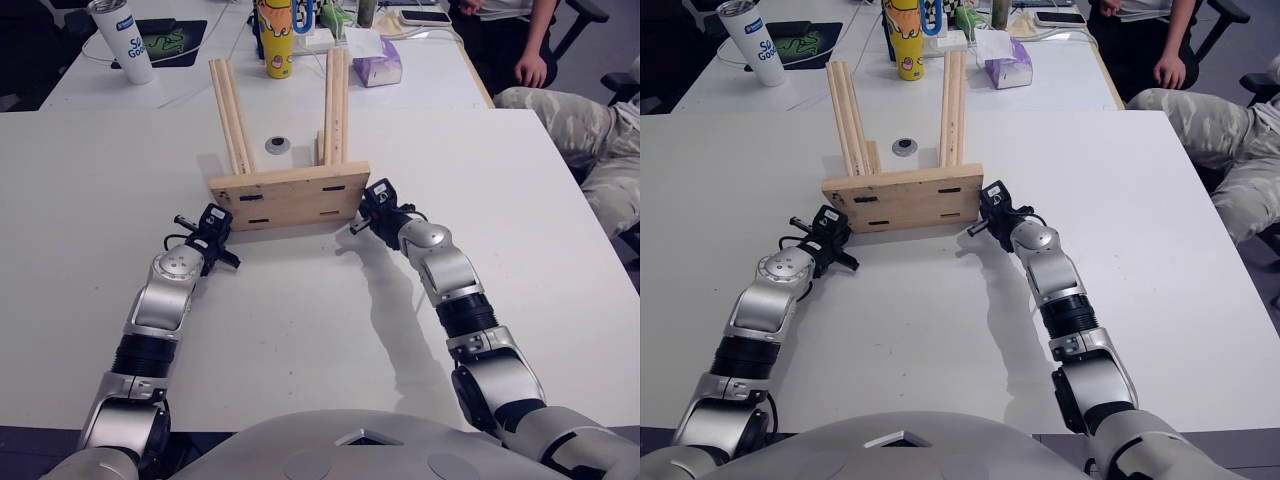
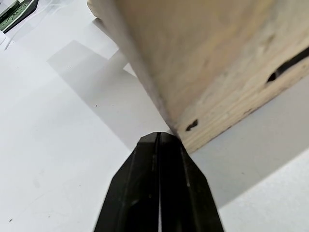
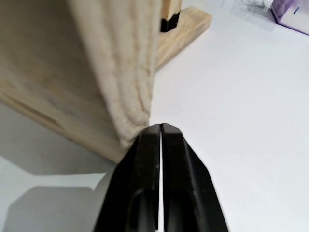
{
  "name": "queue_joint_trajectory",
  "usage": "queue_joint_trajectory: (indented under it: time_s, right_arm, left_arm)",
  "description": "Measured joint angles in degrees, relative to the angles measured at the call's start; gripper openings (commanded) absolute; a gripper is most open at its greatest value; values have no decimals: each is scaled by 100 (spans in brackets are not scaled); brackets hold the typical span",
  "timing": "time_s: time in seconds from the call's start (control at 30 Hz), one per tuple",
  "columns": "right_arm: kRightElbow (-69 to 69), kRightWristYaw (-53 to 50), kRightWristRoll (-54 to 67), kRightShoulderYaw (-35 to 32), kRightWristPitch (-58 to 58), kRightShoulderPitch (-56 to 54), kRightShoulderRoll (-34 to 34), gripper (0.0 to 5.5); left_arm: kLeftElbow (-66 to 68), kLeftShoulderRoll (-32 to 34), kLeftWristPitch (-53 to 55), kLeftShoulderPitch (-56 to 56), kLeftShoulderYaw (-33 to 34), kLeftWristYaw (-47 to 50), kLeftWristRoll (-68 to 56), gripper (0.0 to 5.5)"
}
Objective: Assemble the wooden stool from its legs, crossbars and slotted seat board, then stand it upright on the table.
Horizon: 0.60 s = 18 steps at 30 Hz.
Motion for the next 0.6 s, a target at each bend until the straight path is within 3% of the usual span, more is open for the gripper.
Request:
queue_joint_trajectory:
  time_s: [0.6]
  right_arm:
    - [-1365, 250, 573, -511, -207, 115, -117, 1]
  left_arm:
    - [-1520, 202, 725, -624, 581, -25, -9, 0]
